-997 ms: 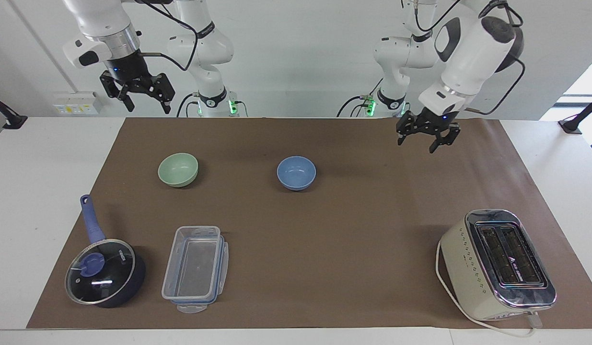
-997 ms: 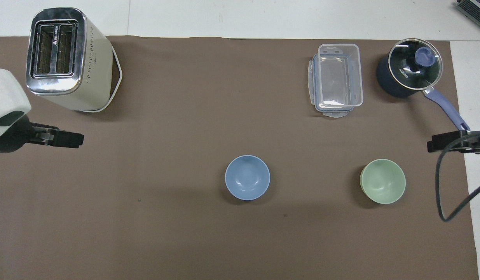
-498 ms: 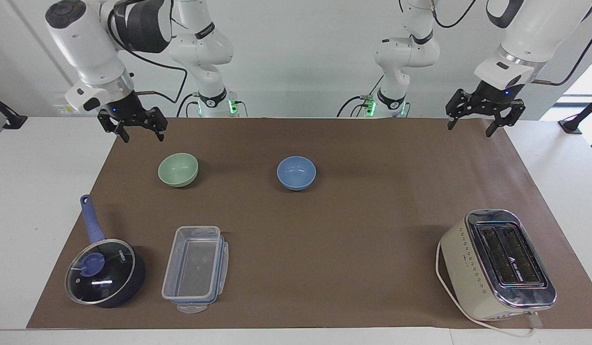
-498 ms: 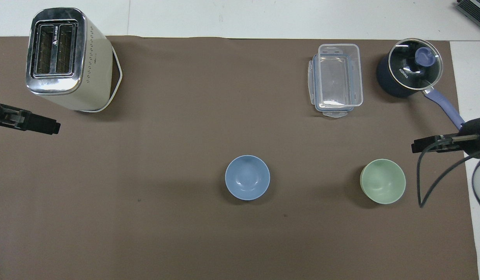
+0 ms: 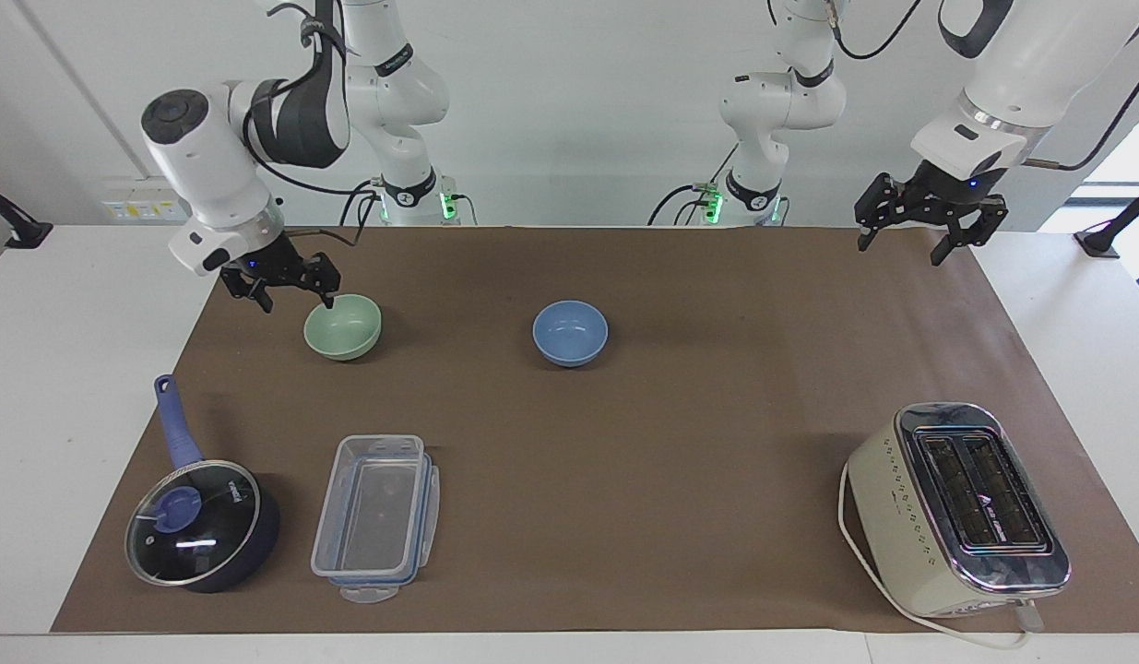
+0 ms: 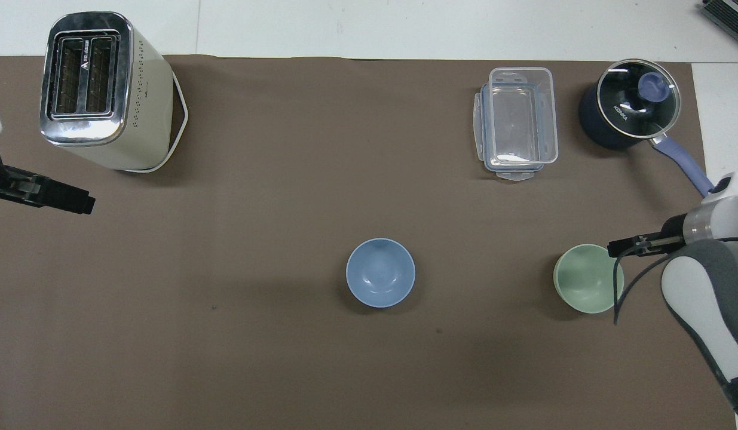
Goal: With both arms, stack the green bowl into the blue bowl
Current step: 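Move the right gripper to the green bowl rim and grasp it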
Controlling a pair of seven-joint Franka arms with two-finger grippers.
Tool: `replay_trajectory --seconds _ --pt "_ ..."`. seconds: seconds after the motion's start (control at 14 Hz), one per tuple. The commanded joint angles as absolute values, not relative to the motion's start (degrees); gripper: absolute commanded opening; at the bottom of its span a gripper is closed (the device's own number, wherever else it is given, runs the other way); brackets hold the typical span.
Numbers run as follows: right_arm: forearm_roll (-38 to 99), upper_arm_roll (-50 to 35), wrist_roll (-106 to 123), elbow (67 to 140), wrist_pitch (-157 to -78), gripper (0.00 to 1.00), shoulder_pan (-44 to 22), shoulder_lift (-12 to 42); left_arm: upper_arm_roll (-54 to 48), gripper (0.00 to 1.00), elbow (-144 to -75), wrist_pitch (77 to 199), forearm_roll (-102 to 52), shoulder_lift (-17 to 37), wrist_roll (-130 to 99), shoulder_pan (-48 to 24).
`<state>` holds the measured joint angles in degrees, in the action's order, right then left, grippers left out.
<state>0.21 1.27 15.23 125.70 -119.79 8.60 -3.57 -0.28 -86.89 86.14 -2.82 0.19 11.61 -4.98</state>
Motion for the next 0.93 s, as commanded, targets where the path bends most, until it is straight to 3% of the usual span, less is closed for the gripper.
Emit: replay_trajectory --seconds 0.0,0.36,0.85 --pt "0.4 0.9 16.6 130.3 -123.4 1.00 9.3 -5.1 -0.7 1.00 -89.9 85.8 -3.1 -2.3 11.5 -4.5" --pt "2.4 0.9 18.1 136.8 -130.7 1.00 10.9 -3.6 -0.7 1.00 -88.7 86.8 -2.7 -1.4 11.5 -4.2" --pt "3.2 0.9 21.1 137.5 -133.1 1.00 12.8 -1.0 -0.8 1.00 -89.0 85.7 -2.8 -1.8 9.1 -4.7"
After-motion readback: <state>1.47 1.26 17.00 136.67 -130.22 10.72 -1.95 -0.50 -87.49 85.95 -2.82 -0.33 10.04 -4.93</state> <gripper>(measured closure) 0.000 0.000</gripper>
